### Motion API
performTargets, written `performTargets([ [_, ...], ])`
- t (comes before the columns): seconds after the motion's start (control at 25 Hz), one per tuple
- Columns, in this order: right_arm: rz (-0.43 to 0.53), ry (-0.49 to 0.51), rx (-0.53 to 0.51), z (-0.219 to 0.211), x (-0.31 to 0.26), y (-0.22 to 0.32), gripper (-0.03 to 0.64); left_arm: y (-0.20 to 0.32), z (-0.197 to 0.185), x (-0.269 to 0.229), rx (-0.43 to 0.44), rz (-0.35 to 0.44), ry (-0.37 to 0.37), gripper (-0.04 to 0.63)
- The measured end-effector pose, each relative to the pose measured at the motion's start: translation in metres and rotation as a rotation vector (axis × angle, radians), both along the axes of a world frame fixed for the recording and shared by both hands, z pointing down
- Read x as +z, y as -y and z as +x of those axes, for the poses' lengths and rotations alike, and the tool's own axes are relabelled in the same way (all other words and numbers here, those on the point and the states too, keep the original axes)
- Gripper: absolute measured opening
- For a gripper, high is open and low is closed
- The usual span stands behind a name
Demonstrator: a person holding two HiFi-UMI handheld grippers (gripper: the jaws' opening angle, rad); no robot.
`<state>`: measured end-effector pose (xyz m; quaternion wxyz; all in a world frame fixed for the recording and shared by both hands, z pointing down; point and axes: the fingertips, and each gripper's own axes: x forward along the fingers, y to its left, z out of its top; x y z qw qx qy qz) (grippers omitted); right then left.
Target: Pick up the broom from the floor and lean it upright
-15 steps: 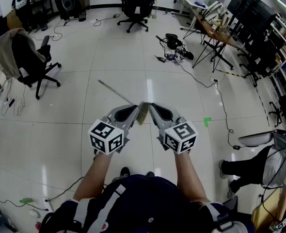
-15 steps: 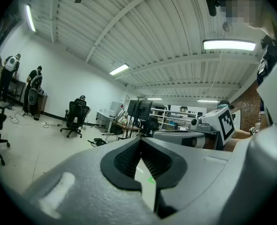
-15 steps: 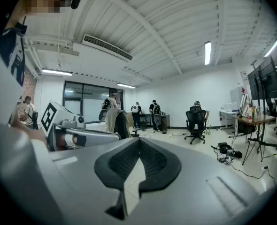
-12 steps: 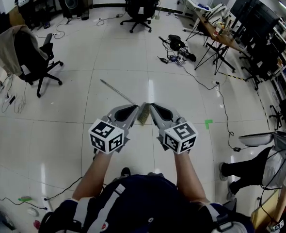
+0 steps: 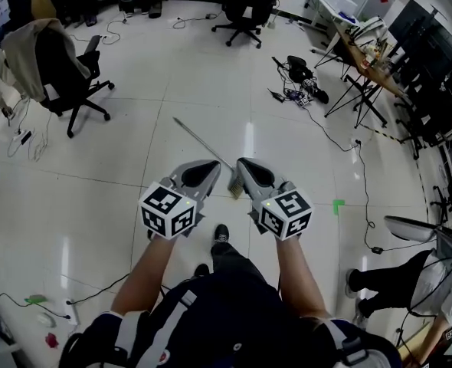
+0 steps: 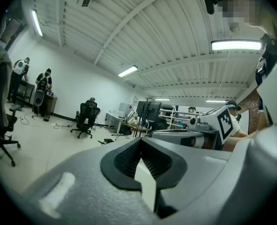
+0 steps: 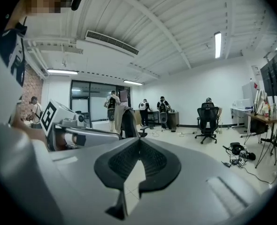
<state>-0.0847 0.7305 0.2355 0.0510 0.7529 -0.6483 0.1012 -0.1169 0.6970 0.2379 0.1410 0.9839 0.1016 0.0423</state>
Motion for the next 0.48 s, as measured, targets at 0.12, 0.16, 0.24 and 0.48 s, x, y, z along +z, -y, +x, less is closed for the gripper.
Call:
performTargets([
  [0.12,0.003,0.014,-0.026,0.016,0.009,0.025,0.003,0.026,0.013,0.007,-0.03,0.004,0.014,0.0],
  [0.16,0.006,0.019,-0.036,0.022,0.012,0.035,0.003,0.036,0.018,0.009,-0.046,0.007,0.017,0.0],
  [0.24,0.012,0.033,-0.056,0.037,0.016,0.057,0.003,0.057,0.031,0.012,-0.077,0.011,0.024,0.0],
  [0.48,0.026,0.058,-0.12,0.092,0.019,0.118,0.003,0.115,0.083,0.014,-0.13,0.021,0.054,0.0],
])
